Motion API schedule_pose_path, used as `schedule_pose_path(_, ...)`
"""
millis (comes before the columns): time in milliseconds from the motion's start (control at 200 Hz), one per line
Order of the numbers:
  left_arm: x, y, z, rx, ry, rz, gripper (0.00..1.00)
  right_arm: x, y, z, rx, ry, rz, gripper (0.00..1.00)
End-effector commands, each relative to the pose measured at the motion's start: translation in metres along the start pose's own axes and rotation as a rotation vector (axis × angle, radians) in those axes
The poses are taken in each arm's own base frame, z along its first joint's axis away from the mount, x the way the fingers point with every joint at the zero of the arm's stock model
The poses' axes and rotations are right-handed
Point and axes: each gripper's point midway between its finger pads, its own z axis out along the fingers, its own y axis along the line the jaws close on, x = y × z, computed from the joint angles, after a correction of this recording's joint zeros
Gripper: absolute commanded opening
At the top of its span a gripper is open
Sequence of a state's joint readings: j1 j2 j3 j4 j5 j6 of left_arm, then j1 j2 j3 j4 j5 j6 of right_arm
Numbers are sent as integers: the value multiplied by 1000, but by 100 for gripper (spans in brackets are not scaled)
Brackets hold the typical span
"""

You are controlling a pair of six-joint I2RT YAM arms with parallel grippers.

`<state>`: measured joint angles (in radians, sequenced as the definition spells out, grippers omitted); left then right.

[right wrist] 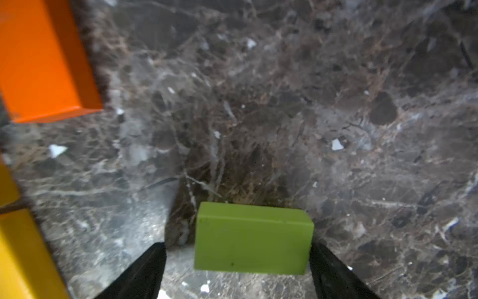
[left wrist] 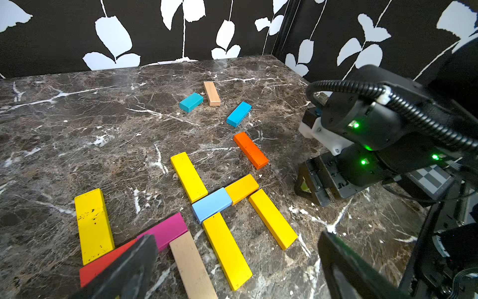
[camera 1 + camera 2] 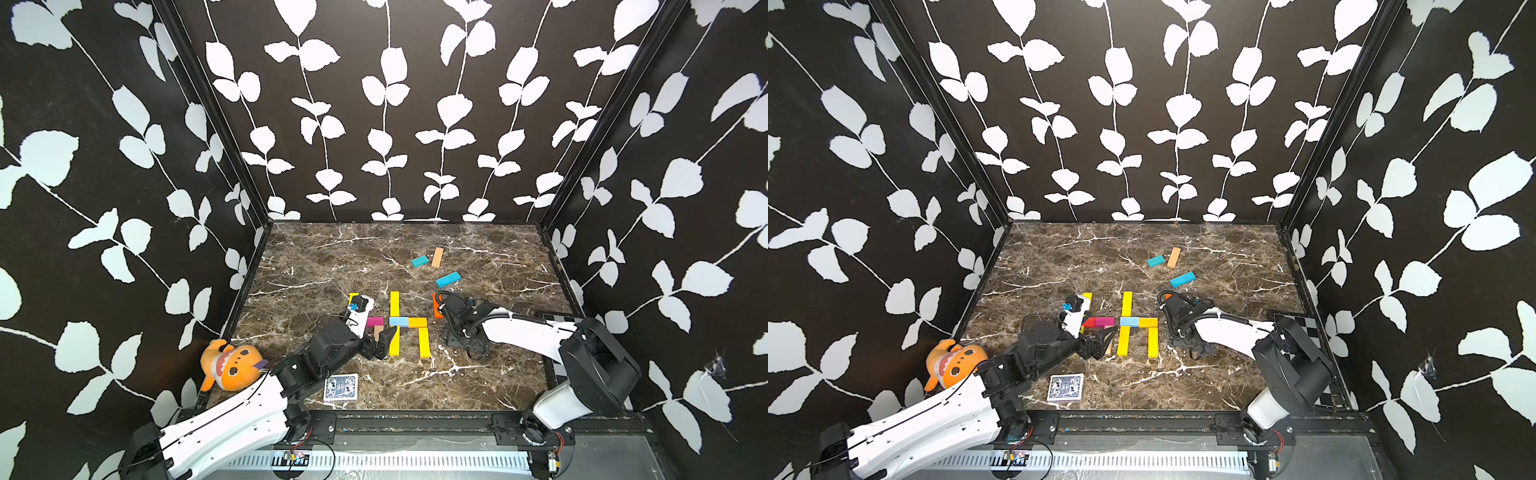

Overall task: Assemble the letter h with building blocks
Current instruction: Pick up the building block from the center of the board.

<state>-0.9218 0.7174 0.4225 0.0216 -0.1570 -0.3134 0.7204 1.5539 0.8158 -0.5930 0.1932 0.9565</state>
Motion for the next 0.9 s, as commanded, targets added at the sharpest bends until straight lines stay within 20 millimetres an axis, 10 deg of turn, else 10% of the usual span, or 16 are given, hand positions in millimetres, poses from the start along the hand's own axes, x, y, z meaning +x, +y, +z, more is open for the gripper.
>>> schedule_pose_path(0,0,2,1,-4,-10,-2,99,7,-10,11,36,28,-1,84)
schedule_pose_path(355,0,3,1,-11,-6,-11,99,-4,-1,6,-16,-17,-116,63)
schedule_pose_path(895,-4,2,5,-21,5,-18,99,-42,50,-3,-68,-86,-204,62)
